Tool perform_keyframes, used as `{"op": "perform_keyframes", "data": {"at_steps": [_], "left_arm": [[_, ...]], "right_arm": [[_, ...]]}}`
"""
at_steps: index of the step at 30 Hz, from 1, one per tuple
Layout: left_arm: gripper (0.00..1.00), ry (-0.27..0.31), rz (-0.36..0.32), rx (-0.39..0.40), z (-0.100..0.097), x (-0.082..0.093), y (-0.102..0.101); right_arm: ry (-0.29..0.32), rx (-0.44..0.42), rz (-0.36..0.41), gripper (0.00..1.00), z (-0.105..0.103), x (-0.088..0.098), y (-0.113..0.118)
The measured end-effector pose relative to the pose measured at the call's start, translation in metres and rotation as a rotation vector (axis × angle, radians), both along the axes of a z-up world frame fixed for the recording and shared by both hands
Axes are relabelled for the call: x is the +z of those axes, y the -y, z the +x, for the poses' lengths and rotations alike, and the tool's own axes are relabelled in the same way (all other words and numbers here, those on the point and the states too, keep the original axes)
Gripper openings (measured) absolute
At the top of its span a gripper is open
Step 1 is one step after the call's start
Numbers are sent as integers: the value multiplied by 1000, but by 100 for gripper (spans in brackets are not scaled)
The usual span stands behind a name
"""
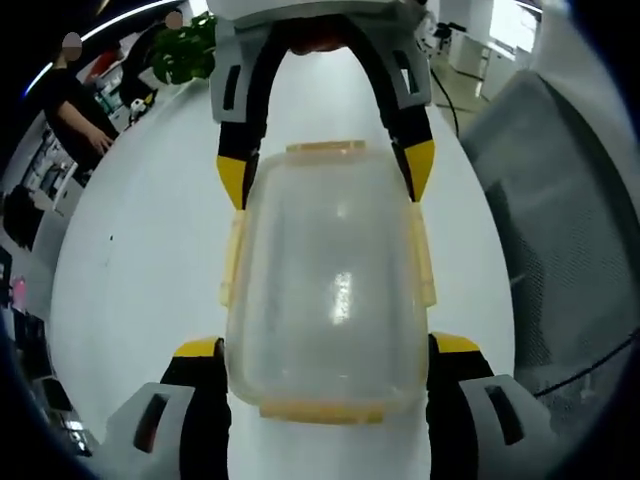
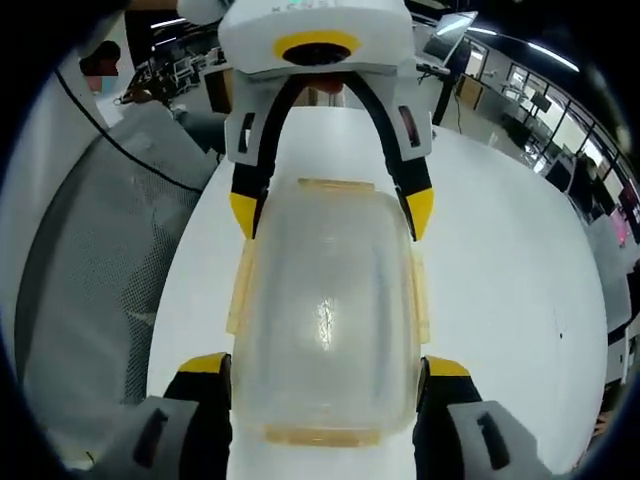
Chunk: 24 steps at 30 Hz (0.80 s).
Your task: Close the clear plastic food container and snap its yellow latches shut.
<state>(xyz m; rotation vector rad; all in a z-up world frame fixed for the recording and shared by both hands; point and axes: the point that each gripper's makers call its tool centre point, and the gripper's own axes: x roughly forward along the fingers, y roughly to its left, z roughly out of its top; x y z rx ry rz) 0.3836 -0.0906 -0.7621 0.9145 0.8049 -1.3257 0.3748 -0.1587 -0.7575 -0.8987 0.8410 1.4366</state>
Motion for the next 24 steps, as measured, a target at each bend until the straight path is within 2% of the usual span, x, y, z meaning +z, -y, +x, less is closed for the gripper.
{"op": "perform_keyframes", "data": {"at_steps": [5, 9, 15, 24], "left_arm": [[79, 0, -6, 2, -1, 0, -12], [79, 0, -14, 0, 1, 0, -11], [79, -2, -5, -15, 18, 1, -12], [79, -3, -2, -23, 53, 2, -12]], "right_arm": [[1, 3, -16, 74, -1, 0, -11], [0, 0, -19, 74, 1, -1, -11], [-5, -15, -19, 74, 16, 0, -11], [-5, -18, -33, 74, 53, 1, -12]]}}
